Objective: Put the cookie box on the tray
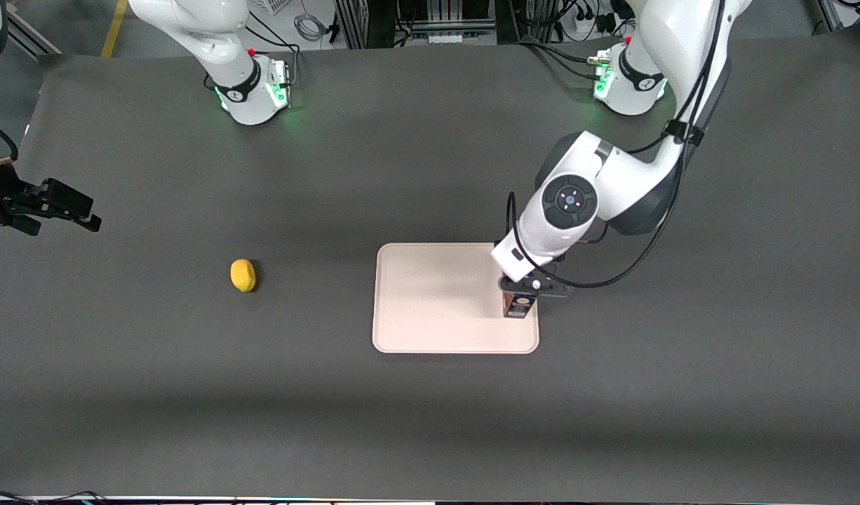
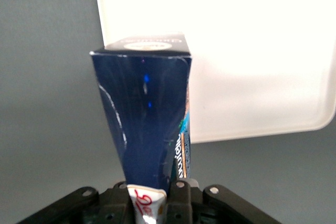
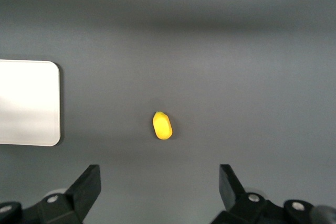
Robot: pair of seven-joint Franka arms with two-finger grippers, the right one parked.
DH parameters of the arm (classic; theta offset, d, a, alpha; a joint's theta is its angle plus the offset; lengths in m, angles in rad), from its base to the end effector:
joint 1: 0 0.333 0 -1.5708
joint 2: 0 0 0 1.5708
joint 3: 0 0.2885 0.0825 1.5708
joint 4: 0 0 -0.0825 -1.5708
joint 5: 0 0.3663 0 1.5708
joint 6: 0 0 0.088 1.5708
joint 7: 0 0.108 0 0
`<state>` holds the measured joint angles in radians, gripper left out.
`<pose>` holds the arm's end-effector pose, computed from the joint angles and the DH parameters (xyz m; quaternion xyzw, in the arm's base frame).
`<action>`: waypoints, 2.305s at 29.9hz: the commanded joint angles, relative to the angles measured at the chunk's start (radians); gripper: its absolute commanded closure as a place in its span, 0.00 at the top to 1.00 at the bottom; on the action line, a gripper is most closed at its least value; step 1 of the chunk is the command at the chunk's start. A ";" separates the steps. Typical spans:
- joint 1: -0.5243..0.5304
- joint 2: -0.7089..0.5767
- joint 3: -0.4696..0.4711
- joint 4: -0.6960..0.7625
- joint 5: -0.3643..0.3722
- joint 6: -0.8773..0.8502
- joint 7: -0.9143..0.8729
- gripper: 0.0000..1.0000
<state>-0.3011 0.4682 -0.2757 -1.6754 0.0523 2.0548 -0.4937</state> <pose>0.5422 -0.3300 0.3182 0.9977 -0.0425 -0.0504 0.0158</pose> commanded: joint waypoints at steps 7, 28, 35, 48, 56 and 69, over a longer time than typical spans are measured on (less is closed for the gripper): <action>0.007 0.099 -0.002 0.068 0.032 0.064 -0.028 0.21; 0.030 0.156 -0.002 0.091 0.037 0.082 0.017 0.65; 0.030 0.161 0.004 0.108 0.037 0.080 0.017 0.97; 0.046 0.047 0.001 0.221 0.023 -0.156 0.020 1.00; 0.129 -0.158 0.001 0.218 -0.017 -0.344 0.138 1.00; 0.370 -0.338 0.006 0.215 -0.034 -0.561 0.336 1.00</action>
<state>-0.0106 0.1780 -0.2647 -1.4238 0.0341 1.5292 -0.1937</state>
